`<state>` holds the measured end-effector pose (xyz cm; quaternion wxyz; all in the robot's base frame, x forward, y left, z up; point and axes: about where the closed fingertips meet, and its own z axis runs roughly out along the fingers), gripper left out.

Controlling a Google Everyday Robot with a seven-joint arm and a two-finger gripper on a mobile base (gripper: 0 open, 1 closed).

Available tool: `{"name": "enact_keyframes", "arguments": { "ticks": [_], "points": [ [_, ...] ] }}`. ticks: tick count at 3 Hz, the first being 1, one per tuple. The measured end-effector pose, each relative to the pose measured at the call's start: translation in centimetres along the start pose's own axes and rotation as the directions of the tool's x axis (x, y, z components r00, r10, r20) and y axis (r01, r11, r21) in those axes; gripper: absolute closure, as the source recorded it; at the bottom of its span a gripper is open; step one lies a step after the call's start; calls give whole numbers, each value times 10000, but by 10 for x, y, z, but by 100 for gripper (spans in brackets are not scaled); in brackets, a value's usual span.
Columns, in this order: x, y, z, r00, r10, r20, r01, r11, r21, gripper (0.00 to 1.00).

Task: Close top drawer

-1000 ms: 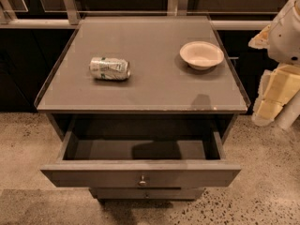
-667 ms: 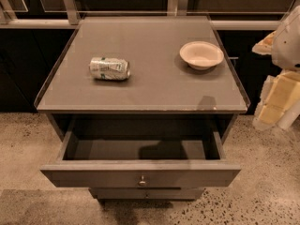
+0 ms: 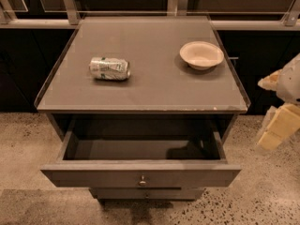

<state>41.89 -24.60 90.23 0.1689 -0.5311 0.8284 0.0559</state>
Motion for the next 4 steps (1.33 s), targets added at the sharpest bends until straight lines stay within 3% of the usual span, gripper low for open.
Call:
{"name": "enact_keyframes", "arguments": {
  "ticks": [1,2,3,4],
  "points": [
    [26,6,39,9961,839,288,-815,9939,-748,0],
    [51,15,78,9844,1720,363,-1643,9737,-1578,0],
    [57,11,90,9807,1953,-82,-1934,9637,-1839,19],
    [57,11,91,9808,1949,-101,-1934,9636,-1843,41]
  ]
}}
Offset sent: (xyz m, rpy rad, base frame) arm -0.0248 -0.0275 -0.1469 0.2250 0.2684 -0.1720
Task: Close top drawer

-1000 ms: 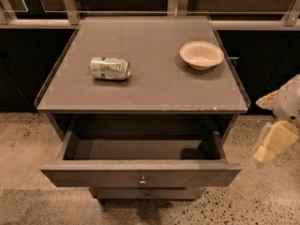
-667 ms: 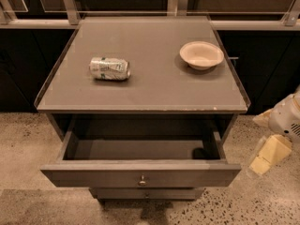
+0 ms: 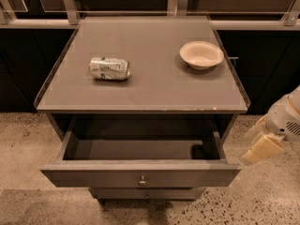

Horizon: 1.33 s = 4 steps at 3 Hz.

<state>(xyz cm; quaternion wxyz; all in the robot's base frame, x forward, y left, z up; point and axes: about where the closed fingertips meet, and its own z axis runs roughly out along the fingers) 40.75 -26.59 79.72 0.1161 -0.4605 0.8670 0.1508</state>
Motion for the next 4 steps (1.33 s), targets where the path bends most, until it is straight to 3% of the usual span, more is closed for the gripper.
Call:
{"name": "enact_keyframes", "arguments": {
  "ticks": [1,2,3,4],
  "points": [
    [0,0,0,10000,0,0,0,10000,0,64],
    [17,5,16,9979,469,437,-455,9984,-327,87],
    [65,18,74,9621,2207,1601,-1962,9682,-1553,100],
    [100,26,131,8922,3803,2437,-3261,9157,-2350,100]
  ]
}}
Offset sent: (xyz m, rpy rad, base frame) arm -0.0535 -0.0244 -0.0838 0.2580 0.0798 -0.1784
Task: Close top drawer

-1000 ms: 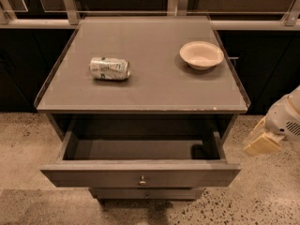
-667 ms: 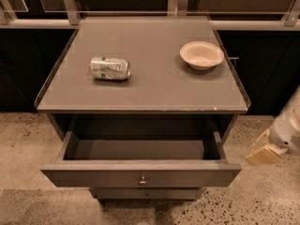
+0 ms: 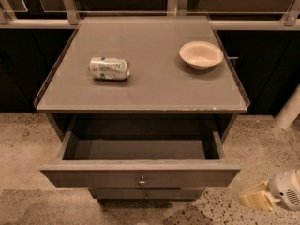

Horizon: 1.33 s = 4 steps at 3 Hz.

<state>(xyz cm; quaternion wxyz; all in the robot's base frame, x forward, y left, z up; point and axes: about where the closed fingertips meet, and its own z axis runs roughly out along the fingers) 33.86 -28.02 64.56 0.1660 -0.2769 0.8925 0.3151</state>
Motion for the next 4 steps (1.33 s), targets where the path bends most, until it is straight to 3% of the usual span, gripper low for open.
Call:
{"name": "enact_keyframes", "arguments": {
  "ticks": [1,3,4],
  "points": [
    [-14,-20,29,9984,63,557,-63,10000,1,100],
    [-59,-41,60,9923,-525,1120,531,9986,-23,100],
    [-51,-45,66,9949,-297,961,269,9992,300,100]
  ]
}}
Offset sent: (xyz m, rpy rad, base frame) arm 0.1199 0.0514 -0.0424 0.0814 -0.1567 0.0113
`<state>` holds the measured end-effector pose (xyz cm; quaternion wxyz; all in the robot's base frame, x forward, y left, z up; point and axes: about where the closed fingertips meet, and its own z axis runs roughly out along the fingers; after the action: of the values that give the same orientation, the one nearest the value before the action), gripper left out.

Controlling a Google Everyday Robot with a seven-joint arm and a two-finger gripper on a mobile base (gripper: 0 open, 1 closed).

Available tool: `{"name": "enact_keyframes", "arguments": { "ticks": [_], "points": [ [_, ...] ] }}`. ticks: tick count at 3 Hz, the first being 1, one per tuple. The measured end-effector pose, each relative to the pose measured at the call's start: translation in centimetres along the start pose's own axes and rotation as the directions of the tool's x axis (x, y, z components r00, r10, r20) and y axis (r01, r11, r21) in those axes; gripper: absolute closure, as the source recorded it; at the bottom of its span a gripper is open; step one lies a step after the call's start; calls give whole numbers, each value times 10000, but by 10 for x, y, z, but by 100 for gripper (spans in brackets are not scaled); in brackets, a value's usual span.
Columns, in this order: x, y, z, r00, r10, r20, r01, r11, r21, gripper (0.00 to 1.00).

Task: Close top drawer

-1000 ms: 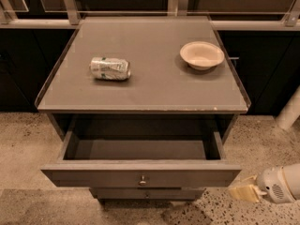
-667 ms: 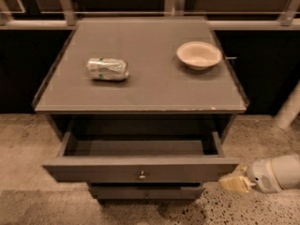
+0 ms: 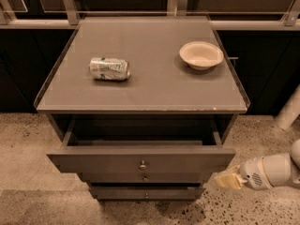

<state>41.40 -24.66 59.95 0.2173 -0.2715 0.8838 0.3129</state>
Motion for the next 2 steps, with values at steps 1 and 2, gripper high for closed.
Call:
{"name": "enact_keyframes", "arguments": {
  "ticks": [1,2],
  "points": [
    [1,0,1,10000,20,-4,-20,10000,28,100],
    [-9,0,10,9995,-308,7,308,9995,-40,100]
  ]
}}
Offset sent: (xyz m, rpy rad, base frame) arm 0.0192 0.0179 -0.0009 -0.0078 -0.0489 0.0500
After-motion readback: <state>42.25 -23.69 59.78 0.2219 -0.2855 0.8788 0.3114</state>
